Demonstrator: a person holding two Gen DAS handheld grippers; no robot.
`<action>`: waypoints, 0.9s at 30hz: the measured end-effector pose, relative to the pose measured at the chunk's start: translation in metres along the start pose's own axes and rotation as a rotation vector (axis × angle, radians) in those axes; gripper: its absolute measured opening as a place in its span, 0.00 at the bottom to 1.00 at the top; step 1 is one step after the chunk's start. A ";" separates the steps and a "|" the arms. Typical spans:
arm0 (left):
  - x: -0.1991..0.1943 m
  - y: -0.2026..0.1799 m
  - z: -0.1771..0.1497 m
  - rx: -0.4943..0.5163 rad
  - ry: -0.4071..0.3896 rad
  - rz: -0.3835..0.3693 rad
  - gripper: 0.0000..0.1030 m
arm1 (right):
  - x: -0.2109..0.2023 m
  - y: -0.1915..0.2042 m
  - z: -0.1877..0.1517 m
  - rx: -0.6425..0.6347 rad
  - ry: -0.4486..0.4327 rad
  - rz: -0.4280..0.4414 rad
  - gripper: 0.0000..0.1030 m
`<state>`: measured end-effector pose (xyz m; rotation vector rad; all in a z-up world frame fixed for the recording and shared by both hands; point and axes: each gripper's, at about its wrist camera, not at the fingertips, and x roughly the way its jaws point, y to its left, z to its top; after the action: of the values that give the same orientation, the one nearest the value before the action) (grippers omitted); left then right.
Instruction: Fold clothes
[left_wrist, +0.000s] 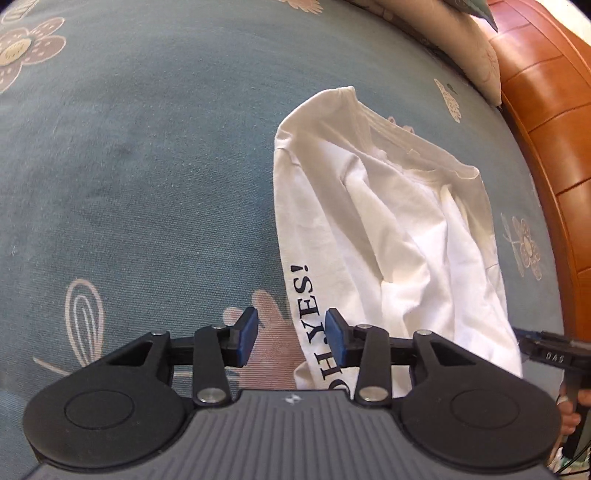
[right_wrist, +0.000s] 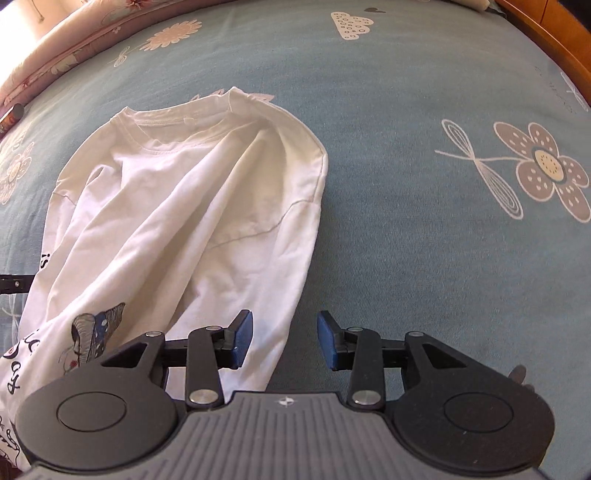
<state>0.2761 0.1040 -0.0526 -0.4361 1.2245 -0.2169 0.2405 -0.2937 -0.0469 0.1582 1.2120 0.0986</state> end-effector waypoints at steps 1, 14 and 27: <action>0.000 0.002 -0.001 -0.019 -0.019 -0.023 0.38 | -0.001 0.001 -0.006 0.007 0.001 0.005 0.42; 0.031 0.015 0.022 -0.131 -0.057 -0.182 0.19 | -0.009 0.008 -0.043 0.064 0.013 0.032 0.42; 0.019 -0.001 0.002 -0.122 -0.100 -0.148 0.01 | -0.017 0.007 -0.061 0.095 0.016 0.046 0.42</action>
<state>0.2845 0.0959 -0.0677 -0.6373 1.1113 -0.2445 0.1771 -0.2852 -0.0508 0.2686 1.2304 0.0821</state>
